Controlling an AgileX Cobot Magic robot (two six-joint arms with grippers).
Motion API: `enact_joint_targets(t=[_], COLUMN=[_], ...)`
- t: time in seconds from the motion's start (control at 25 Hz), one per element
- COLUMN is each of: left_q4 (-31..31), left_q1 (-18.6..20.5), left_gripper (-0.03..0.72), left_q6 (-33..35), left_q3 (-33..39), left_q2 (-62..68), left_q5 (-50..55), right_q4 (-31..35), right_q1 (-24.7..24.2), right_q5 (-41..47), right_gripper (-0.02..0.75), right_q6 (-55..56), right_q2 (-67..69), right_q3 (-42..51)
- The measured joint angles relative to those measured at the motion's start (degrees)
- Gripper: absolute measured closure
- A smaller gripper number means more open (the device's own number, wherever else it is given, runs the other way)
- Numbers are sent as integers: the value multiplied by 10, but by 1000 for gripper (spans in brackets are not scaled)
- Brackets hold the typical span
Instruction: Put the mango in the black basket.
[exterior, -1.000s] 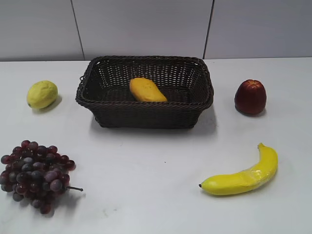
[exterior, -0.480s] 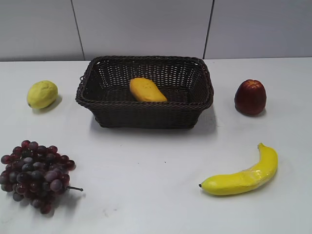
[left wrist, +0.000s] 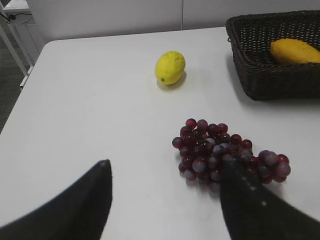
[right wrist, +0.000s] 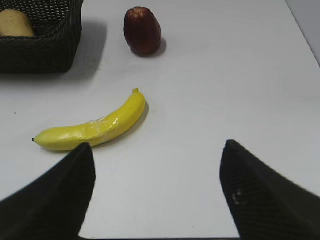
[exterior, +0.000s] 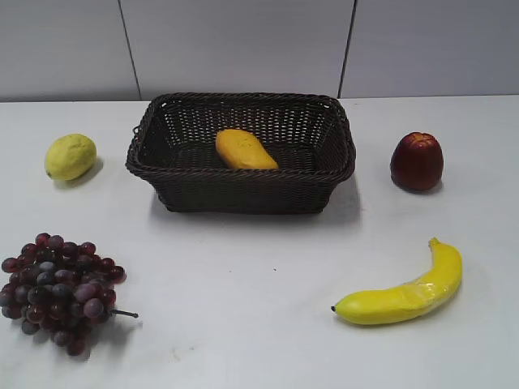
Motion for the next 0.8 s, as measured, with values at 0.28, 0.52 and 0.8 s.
enact_joint_targets(t=[0.28,0.52,0.8], left_q4=[0,0,0], left_q1=[0,0,0], left_gripper=[169,169,169], left_q6=[0,0,0], left_q3=[0,0,0], left_q2=[0,0,0], left_q5=[-1,-1,-1], right_q4=[0,0,0], right_q1=[0,0,0], right_q5=[1,1,1], right_gripper=[144,144,145], right_q6=[0,0,0], right_q2=[-22,-22,-22], right_q3=[2,2,2])
